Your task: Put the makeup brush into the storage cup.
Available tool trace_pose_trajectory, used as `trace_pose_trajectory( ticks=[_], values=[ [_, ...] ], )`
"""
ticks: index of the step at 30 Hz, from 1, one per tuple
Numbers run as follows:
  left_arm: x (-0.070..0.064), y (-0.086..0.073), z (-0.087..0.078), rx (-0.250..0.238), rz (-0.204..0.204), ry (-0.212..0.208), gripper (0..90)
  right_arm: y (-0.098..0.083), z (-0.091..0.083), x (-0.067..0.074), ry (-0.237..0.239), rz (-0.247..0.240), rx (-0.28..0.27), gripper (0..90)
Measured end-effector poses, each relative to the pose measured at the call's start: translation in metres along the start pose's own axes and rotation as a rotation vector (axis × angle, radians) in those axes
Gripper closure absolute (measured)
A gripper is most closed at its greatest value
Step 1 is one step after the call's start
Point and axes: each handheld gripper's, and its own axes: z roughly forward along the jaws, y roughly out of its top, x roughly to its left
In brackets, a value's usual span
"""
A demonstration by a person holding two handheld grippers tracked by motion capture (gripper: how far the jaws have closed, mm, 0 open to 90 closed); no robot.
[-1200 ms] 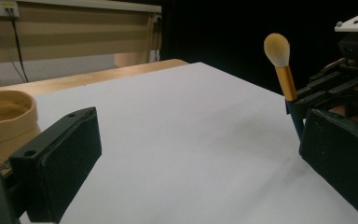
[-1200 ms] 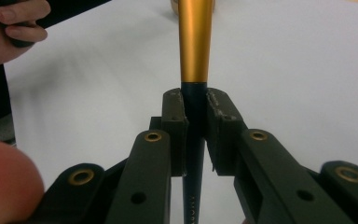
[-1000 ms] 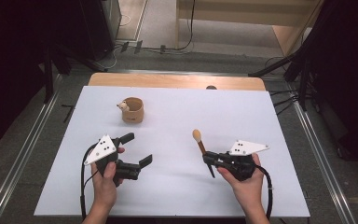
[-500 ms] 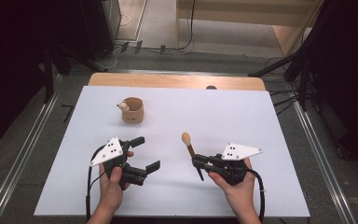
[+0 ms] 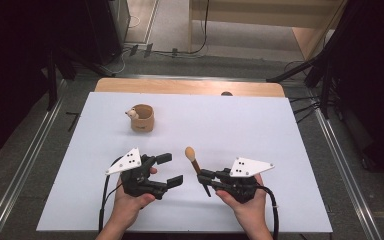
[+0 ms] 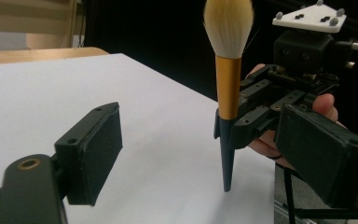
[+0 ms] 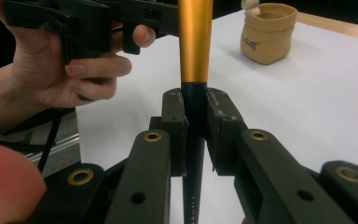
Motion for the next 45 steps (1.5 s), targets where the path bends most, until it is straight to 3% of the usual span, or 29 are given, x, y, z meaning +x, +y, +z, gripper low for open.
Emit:
trace_pose_trajectory(
  ticks=[22,45],
  values=[
    [-0.010,0.000,0.006,-0.035,-0.029,-0.069,49.2,0.003,0.014,0.017,0.033,-0.036,0.001,80.7],
    [-0.009,-0.003,0.012,-0.030,-0.092,-0.119,71.3,0.003,0.020,0.021,0.042,-0.053,0.004,80.7]
  ],
)
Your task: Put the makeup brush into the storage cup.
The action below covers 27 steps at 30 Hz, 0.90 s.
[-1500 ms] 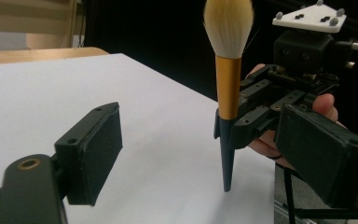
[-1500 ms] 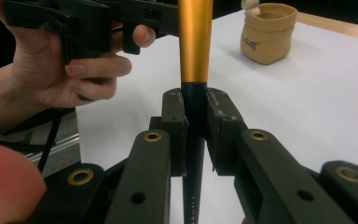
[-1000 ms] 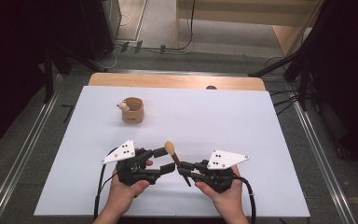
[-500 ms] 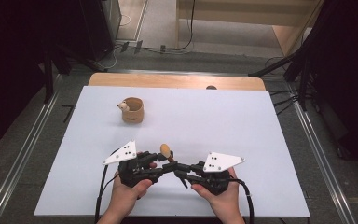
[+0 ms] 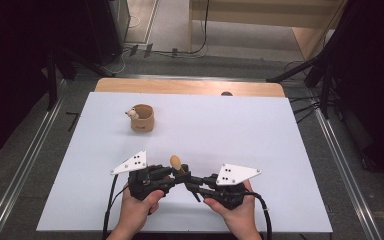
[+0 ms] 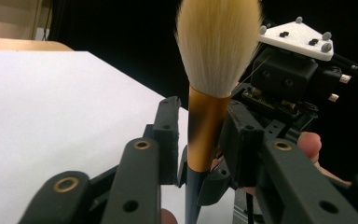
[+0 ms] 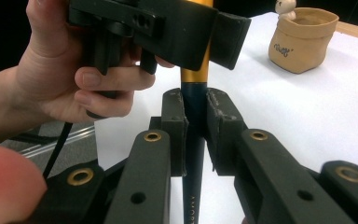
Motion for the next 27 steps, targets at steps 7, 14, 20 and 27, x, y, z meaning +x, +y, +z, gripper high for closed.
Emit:
trace_pose_trajectory(
  ticks=[7,14,20,27],
  values=[
    [0.000,0.000,-0.001,-0.002,0.007,0.001,77.3,0.000,0.001,0.000,0.004,0.002,-0.003,80.5],
    [-0.001,0.000,-0.002,0.003,0.025,0.011,77.7,-0.002,0.001,-0.003,-0.001,0.030,-0.030,45.9],
    [-0.001,0.001,-0.005,0.010,0.043,0.031,77.7,-0.004,-0.003,-0.006,-0.020,0.077,-0.044,13.6],
    [0.004,0.000,-0.008,0.020,0.046,0.058,77.8,-0.018,-0.025,-0.016,-0.088,0.129,-0.078,0.0]
  ],
)
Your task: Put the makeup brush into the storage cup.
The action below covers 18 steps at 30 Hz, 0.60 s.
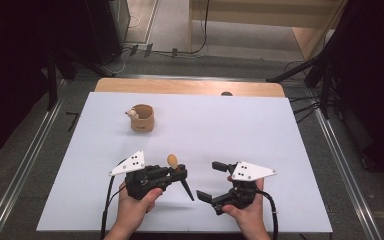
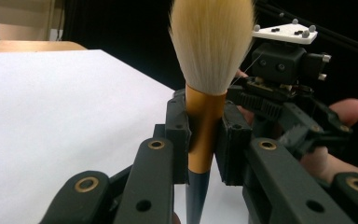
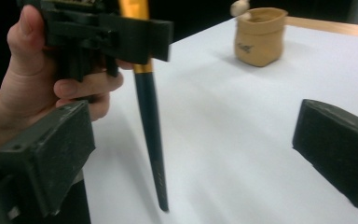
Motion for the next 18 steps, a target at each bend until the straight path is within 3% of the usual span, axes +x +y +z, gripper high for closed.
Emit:
trace_pose_trajectory(
  ticks=[11,18],
  values=[
    [0.007,0.001,-0.004,0.000,-0.007,0.035,77.8,-0.017,-0.052,-0.020,-0.148,-0.008,-0.043,0.0],
    [0.011,0.004,-0.010,-0.005,-0.003,0.069,77.8,-0.023,-0.076,-0.030,-0.198,-0.008,-0.056,0.0]
  ],
)
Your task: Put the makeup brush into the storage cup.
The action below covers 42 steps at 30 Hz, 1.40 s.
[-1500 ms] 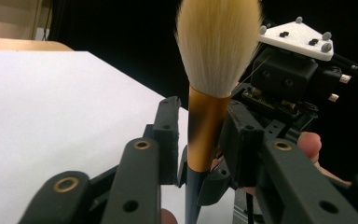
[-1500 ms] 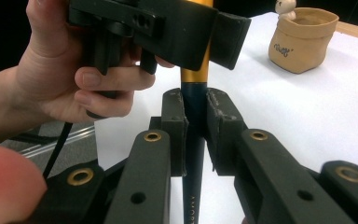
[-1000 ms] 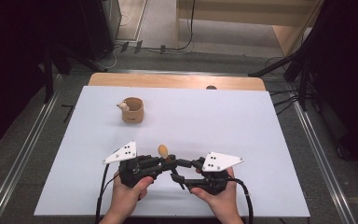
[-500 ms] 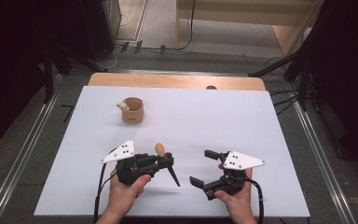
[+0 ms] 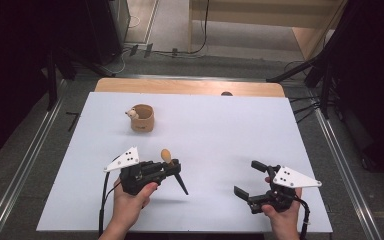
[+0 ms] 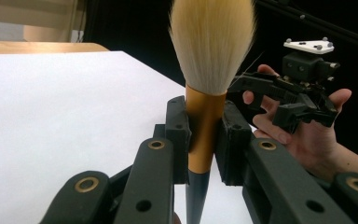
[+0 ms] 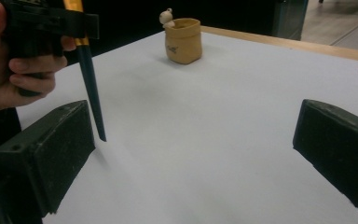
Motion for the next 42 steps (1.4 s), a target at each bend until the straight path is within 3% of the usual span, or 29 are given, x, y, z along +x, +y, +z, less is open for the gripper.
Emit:
trace_pose_trajectory(
  ticks=[17,22,26,32,42],
  values=[
    [0.012,0.017,-0.014,-0.016,0.008,0.096,77.8,-0.017,-0.043,-0.029,-0.160,0.019,-0.029,0.0],
    [0.017,0.028,-0.019,-0.022,0.020,0.130,77.9,-0.022,-0.051,-0.034,-0.239,0.021,-0.037,0.0],
    [0.020,0.037,-0.021,-0.028,0.028,0.151,77.9,-0.023,-0.056,-0.037,-0.242,0.023,-0.050,0.0],
    [0.023,0.055,-0.024,-0.030,0.056,0.178,77.9,-0.026,-0.061,-0.041,-0.287,0.032,-0.064,0.0],
    [0.034,0.079,-0.036,-0.043,0.077,0.234,77.9,-0.030,-0.064,-0.046,-0.298,0.030,-0.083,0.0]
  ],
)
